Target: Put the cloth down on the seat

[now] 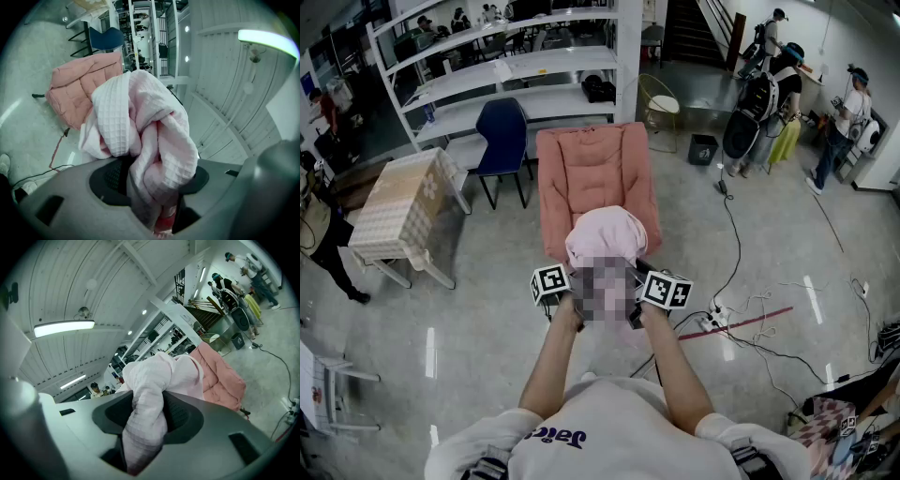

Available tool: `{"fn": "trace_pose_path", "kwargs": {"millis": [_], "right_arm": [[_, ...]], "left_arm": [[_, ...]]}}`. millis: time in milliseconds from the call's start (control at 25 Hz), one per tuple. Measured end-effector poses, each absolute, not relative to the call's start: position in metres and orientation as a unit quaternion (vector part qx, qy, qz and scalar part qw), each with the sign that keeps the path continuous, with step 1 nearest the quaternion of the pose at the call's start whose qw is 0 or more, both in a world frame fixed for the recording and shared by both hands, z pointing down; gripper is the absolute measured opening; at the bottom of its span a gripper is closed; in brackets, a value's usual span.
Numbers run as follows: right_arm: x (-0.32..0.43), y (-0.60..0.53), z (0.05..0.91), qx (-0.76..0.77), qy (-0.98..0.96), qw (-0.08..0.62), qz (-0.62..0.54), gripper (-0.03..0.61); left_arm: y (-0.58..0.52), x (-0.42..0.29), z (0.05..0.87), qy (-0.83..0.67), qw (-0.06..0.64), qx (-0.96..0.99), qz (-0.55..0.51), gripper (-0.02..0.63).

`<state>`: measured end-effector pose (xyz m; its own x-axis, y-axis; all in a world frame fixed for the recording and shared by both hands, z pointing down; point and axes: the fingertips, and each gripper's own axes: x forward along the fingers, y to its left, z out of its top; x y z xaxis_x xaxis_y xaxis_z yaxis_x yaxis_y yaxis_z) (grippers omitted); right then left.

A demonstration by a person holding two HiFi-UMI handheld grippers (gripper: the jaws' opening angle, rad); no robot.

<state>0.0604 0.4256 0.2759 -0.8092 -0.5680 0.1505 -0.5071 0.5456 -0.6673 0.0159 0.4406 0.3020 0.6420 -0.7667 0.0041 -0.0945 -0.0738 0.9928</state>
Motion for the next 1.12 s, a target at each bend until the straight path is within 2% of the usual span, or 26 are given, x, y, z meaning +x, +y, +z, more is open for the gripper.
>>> {"fn": "trace_pose_path", "kwargs": {"millis": [280, 680, 1120], "right_arm": [[0.019, 0.435, 0.279, -0.309, 0.884, 0.03, -0.35, 0.186], [0.006, 0.426, 0.297, -0.326, 0.879, 0.011, -0.348, 0.189], [-0.002, 0.288, 0.304, -0.297, 0.883, 0.007, -0.364, 0.185]], "left_arm": [[0.452, -0.024, 0.304, -0.319, 0.601, 0.678, -0.278, 0.244], [0.442, -0.037, 0.326, -0.304, 0.617, 0.668, -0.283, 0.244], [0.308, -0.045, 0.333, -0.333, 0.61, 0.651, -0.306, 0.244]]}}
